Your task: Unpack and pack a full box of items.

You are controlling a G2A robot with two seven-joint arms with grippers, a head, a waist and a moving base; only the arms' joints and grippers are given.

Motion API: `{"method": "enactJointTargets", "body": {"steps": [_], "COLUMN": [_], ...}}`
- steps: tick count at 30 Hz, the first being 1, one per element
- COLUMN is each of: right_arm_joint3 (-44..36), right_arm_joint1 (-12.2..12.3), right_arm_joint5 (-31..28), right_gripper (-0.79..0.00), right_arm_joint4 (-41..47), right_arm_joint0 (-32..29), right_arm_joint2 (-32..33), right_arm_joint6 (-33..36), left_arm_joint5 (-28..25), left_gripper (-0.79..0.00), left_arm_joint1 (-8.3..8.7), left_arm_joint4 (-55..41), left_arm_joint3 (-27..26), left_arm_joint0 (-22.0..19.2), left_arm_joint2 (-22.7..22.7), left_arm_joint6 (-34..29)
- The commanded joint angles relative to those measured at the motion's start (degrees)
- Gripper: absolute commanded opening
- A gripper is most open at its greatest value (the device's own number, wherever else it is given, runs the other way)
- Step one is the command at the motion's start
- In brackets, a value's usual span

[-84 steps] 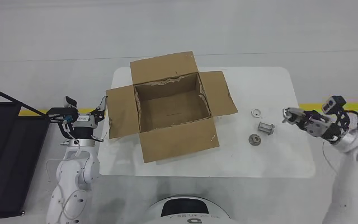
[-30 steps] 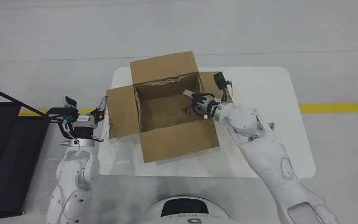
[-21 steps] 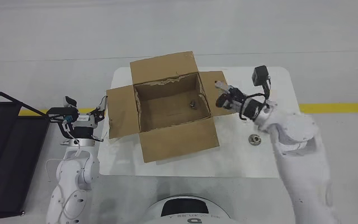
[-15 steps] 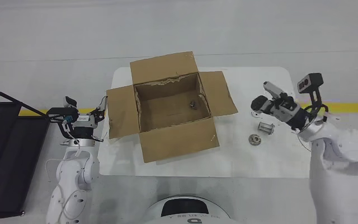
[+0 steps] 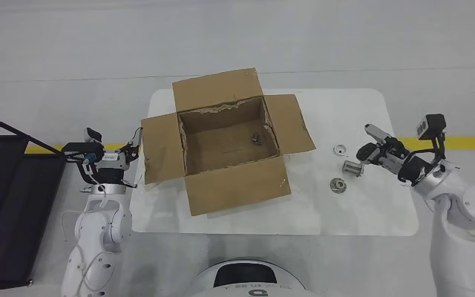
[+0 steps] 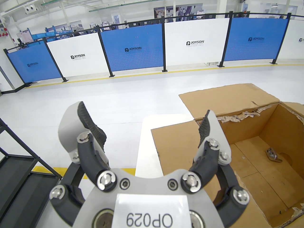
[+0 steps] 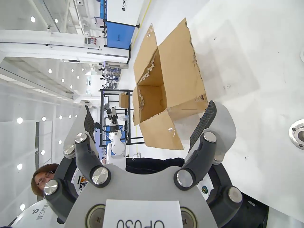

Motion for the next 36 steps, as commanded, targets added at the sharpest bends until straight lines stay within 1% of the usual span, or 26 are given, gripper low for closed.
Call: {"method": "enactJointTargets", "body": {"steps": [1, 4, 6, 7, 9, 11, 13, 16, 19, 21, 23, 27, 29, 32, 36], "right_arm_joint3": [0.0, -0.1, -0.88, -1.14, -2.56, -2.35, -2.06, -0.78, 1.61, 3.04, 5.56, 10.82, 13.21, 16.07, 18.67], "right_arm_joint1": [0.0, 0.01, 0.08, 0.2, 0.56, 0.74, 0.96, 1.39, 1.66, 1.78, 1.92, 2.02, 2.0, 1.86, 1.66], "right_arm_joint5": [0.0, -0.24, -1.6, -2.23, -2.28, -1.36, -0.34, 1.22, 3.21, 3.5, 5.5, 9.53, 11.41, 12.97, 13.97], "right_gripper": [0.0, 0.0, 0.0, 0.0, 0.0, 0.0, 0.0, 0.0, 0.0, 0.0, 0.0, 0.0, 0.0, 0.0, 0.0], "right_arm_joint4": [0.0, -0.62, -4.15, -7.91, -20.53, -28.98, -35.15, -43.41, -47.78, -49.11, -51.73, -57.69, -61.53, -64.61, -67.2], "right_arm_joint0": [0.0, -0.09, -1.27, -2.42, -5.25, -7.12, -8.21, -8.93, -6.58, -5.01, -2.42, 3.17, 5.46, 8.14, 10.69], "right_arm_joint2": [0.0, -0.01, -0.4, 0.03, -0.2, -1.38, -2.16, -3.66, -6.98, -9.19, -11.16, -16.26, -18.71, -21.61, -24.88], "right_arm_joint6": [-0.01, -0.46, -2.41, -3.9, -7.58, -10.0, -10.52, -8.98, -7.09, -5.19, -4.01, -2.85, -3.54, -3.91, -2.5], "left_arm_joint5": [0.0, 0.0, 0.0, 0.0, 0.0, 0.0, 0.0, 0.0, 0.0, 0.0, 0.0, 0.0, 0.0, 0.0, 0.0], "left_gripper": [0.0, 0.0, 0.0, 0.0, 0.0, 0.0, 0.0, 0.0, 0.0, 0.0, 0.0, 0.0, 0.0, 0.0, 0.0], "left_arm_joint1": [0.0, 0.0, 0.0, 0.0, 0.0, 0.0, 0.0, 0.0, 0.0, 0.0, 0.0, 0.0, 0.0, 0.0, 0.0], "left_arm_joint4": [0.0, 0.0, 0.0, 0.0, 0.0, 0.0, 0.0, 0.0, 0.0, 0.0, 0.0, 0.0, 0.0, 0.0, 0.0], "left_arm_joint3": [0.0, 0.0, 0.0, 0.0, 0.0, 0.0, 0.0, 0.0, 0.0, 0.0, 0.0, 0.0, 0.0, 0.0, 0.0], "left_arm_joint0": [0.0, 0.0, 0.0, 0.0, 0.0, 0.0, 0.0, 0.0, 0.0, 0.0, 0.0, 0.0, 0.0, 0.0, 0.0], "left_arm_joint2": [0.0, 0.0, 0.0, 0.0, 0.0, 0.0, 0.0, 0.0, 0.0, 0.0, 0.0, 0.0, 0.0, 0.0, 0.0], "left_arm_joint6": [0.0, 0.0, 0.0, 0.0, 0.0, 0.0, 0.0, 0.0, 0.0, 0.0, 0.0, 0.0, 0.0, 0.0, 0.0]}}
